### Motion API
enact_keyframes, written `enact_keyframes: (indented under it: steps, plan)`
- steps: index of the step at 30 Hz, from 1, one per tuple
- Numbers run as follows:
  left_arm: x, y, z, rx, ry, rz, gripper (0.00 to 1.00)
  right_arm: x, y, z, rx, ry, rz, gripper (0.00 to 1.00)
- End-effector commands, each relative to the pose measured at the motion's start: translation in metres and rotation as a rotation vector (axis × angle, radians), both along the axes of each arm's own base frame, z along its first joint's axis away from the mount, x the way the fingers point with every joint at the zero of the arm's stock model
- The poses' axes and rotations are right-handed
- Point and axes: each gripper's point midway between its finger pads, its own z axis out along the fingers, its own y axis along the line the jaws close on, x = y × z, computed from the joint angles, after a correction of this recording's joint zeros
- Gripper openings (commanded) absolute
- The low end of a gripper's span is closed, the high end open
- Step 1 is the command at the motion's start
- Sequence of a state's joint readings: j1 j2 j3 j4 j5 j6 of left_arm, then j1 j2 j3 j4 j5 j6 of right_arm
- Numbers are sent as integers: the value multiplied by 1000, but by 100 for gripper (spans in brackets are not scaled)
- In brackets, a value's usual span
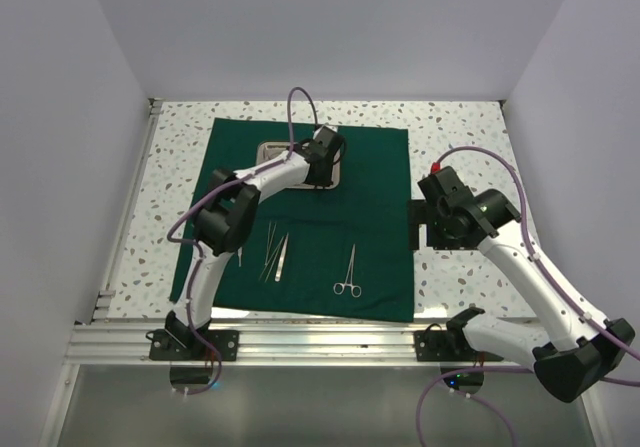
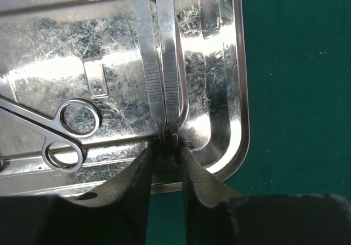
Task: Open and lay out the surgical kit
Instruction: Pick up the medical item from the container.
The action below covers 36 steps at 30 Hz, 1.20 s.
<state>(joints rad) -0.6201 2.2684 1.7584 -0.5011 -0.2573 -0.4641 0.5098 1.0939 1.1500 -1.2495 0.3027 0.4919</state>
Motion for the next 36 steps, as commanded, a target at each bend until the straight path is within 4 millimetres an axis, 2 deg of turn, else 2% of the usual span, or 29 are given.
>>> enact_keyframes:
  steps: [1,5,9,10,16,21,24,25,28,32,35,36]
  plan:
    - [-71,29,-78,87,305,9,26,-1,-5,6,3,-42,-22,98]
    - [-68,31,-81,107,306,15,25,-2,-5,7,8,-47,-18,98]
    - [-53,26,-81,113,286,20,25,-2,-5,7,14,-50,-15,98]
    - [-53,27,-87,126,299,23,25,-2,-5,7,13,-49,-12,98]
    - [-40,26,-91,100,313,44,22,-2,-4,7,12,-45,-4,98]
    - [-50,34,-101,101,343,46,17,-1,-4,7,8,-49,0,98]
    - [-63,39,-110,102,376,41,9,0,-4,7,5,-48,1,98]
    - [-67,41,-114,101,387,40,2,1,-4,7,4,-47,1,98]
    - [-77,41,-119,87,410,30,0,0,-3,6,6,-45,3,98]
    - [-70,39,-98,71,360,29,0,0,-3,5,10,-43,5,98]
    - [-53,37,-68,71,295,29,0,0,-2,6,15,-44,5,98]
    - [-45,33,-50,60,264,23,0,0,-3,6,15,-45,3,99]
